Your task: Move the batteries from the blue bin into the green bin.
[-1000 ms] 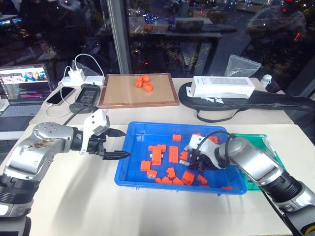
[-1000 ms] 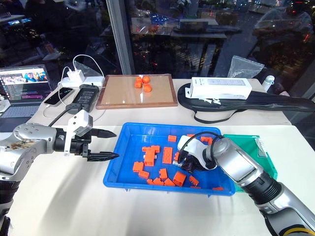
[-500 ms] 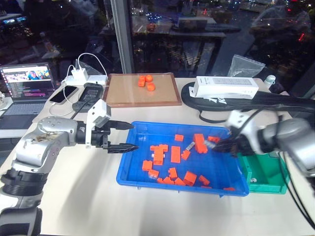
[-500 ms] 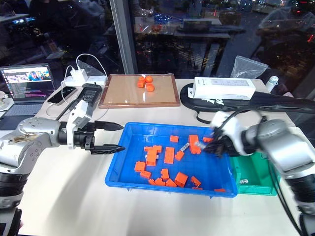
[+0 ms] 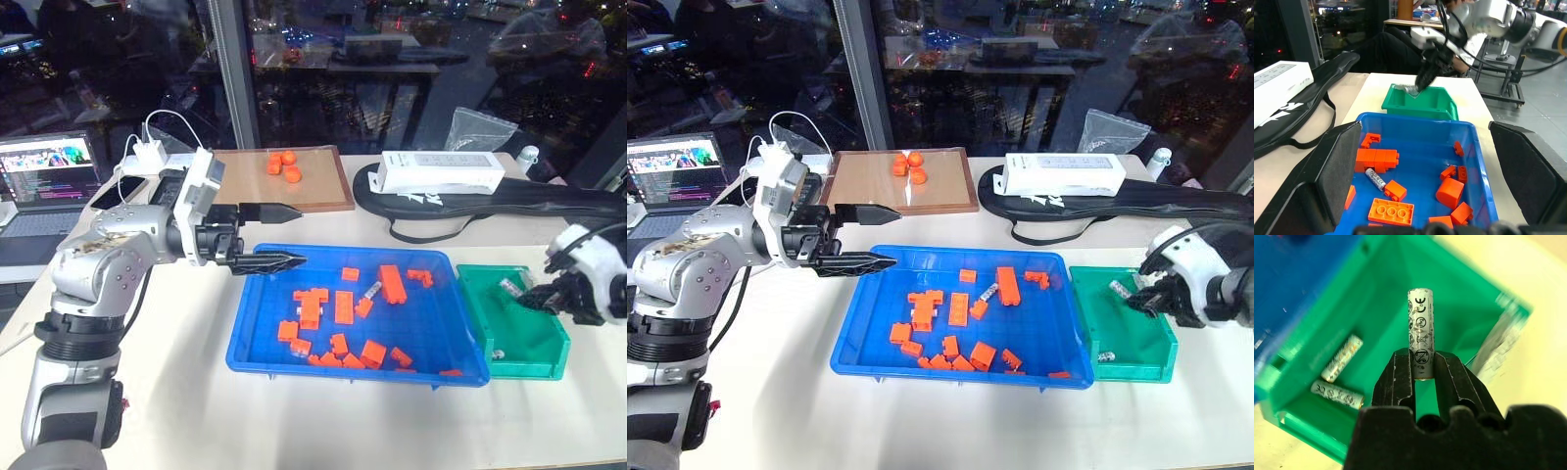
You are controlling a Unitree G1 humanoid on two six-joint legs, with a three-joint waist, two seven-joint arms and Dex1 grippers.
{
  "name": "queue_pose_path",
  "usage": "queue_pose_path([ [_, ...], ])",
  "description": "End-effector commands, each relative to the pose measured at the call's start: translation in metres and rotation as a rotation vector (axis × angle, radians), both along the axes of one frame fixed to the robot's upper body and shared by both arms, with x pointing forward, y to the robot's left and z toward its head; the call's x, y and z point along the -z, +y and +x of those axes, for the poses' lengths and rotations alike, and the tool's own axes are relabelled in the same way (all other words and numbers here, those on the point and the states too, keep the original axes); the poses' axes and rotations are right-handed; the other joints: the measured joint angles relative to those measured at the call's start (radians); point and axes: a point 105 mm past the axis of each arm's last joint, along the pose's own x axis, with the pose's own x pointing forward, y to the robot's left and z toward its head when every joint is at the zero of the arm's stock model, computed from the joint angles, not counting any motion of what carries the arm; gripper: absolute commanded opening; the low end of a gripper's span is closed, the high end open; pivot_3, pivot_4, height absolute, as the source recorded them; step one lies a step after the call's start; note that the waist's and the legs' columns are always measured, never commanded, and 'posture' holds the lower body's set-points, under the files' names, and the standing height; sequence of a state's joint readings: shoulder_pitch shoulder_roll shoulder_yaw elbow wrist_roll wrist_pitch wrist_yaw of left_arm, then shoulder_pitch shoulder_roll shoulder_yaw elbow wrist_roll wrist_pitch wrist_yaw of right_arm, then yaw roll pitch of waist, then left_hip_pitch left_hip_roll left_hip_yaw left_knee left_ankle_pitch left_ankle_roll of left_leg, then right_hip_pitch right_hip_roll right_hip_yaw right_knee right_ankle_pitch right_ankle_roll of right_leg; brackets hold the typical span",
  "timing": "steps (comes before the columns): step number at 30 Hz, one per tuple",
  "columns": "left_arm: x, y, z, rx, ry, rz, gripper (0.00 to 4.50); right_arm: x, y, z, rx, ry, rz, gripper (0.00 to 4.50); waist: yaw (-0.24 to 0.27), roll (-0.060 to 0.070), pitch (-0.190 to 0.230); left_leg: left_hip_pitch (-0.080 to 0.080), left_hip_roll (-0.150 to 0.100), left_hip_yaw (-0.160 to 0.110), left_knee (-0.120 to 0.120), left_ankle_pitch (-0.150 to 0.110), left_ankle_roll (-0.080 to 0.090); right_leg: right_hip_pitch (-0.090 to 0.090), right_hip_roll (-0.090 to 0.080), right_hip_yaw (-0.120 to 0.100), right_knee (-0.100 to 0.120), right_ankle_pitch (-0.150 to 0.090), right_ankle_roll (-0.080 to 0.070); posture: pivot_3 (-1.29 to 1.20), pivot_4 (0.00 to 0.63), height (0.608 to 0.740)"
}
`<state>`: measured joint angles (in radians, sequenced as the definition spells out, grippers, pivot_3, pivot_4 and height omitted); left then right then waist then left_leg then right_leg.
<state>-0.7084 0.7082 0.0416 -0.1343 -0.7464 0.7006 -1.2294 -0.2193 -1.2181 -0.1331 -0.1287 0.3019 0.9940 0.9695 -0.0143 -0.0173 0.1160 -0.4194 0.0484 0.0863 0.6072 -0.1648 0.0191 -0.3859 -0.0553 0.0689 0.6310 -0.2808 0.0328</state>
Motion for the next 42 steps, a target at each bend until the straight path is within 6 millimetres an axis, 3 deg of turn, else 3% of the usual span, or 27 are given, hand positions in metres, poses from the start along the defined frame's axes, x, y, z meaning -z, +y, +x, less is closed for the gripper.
queue_pose_path([
  [1, -0.003, 0.006, 0.001, -0.034, -0.027, 0.024, 4.50, -0.024, -0.001, 0.012, -0.006, -0.115, -0.046, 2.57, 0.000, 0.000, 0.000, 0.000, 0.000, 0.000, 0.000, 0.000, 0.000, 0.000, 0.000, 0.000, 0.000, 0.000, 0.000, 0.00, 0.150, 0.740],
  [4, 0.002, 0.012, 0.001, -0.058, -0.025, 0.056, 4.50, -0.045, 0.010, 0.024, -0.060, -0.205, -0.068, 3.57, -0.003, 0.001, 0.000, 0.000, 0.000, 0.001, 0.001, 0.000, 0.000, 0.000, 0.000, 0.001, 0.000, 0.000, 0.001, 0.00, 0.150, 0.740],
  [6, 0.008, 0.016, 0.003, -0.087, -0.023, 0.088, 4.50, -0.061, 0.039, 0.036, -0.199, -0.286, -0.053, 4.15, -0.005, 0.001, 0.000, 0.001, 0.000, 0.001, 0.000, 0.000, 0.000, 0.000, 0.000, 0.001, 0.000, 0.000, 0.002, 0.00, 0.150, 0.740],
  [10, 0.016, 0.020, 0.006, -0.117, -0.021, 0.130, 4.50, -0.069, 0.105, 0.046, -0.517, -0.321, -0.019, 4.15, -0.007, 0.001, 0.000, 0.002, 0.001, 0.001, -0.001, 0.000, 0.000, 0.000, 0.001, 0.001, 0.000, 0.000, 0.002, 0.00, 0.150, 0.740],
  [16, 0.016, 0.020, -0.003, -0.090, -0.038, 0.135, 4.50, -0.035, 0.160, 0.055, -0.974, -0.200, -0.137, 4.15, 0.005, 0.001, 0.001, -0.001, 0.000, 0.004, 0.000, 0.000, 0.000, -0.001, 0.000, -0.001, -0.001, 0.001, -0.001, 0.00, 0.150, 0.740],
  [21, 0.018, 0.025, -0.012, -0.100, -0.034, 0.148, 4.50, -0.025, 0.171, 0.078, -1.128, -0.165, -0.246, 4.15, 0.003, 0.001, 0.001, -0.003, 0.000, 0.006, 0.001, 0.000, 0.000, -0.002, 0.000, -0.002, 0.000, 0.001, -0.001, 0.00, 0.150, 0.740],
  [26, 0.021, 0.031, -0.019, -0.154, -0.039, 0.154, 4.50, -0.005, 0.178, 0.079, -1.289, -0.072, -0.324, 4.15, 0.001, 0.001, 0.001, -0.001, 0.001, 0.006, 0.001, 0.000, 0.000, -0.001, 0.001, -0.002, 0.001, 0.001, -0.002, 0.00, 0.150, 0.740],
  [31, 0.021, 0.032, -0.026, -0.191, -0.034, 0.152, 4.50, 0.012, 0.185, 0.090, -1.342, -0.032, -0.371, 4.15, 0.001, 0.001, 0.001, -0.001, 0.001, 0.005, 0.001, 0.000, 0.000, -0.001, 0.001, -0.002, 0.003, 0.001, -0.003, 0.00, 0.150, 0.740],
  [39, 0.023, 0.031, -0.030, -0.222, -0.028, 0.155, 4.50, 0.023, 0.200, 0.102, -1.314, 0.011, -0.350, 4.15, 0.001, 0.001, 0.001, 0.004, 0.001, 0.005, 0.001, 0.000, 0.000, -0.001, 0.000, -0.001, 0.010, 0.000, -0.004, 0.00, 0.150, 0.740],
  [42, 0.023, 0.029, -0.031, -0.229, -0.028, 0.150, 4.50, 0.031, 0.197, 0.100, -1.294, 0.086, -0.325, 3.39, 0.000, 0.001, 0.001, 0.004, 0.001, 0.005, 0.001, 0.000, -0.001, -0.001, 0.000, -0.001, 0.010, 0.000, -0.004, 0.00, 0.150, 0.740],
])
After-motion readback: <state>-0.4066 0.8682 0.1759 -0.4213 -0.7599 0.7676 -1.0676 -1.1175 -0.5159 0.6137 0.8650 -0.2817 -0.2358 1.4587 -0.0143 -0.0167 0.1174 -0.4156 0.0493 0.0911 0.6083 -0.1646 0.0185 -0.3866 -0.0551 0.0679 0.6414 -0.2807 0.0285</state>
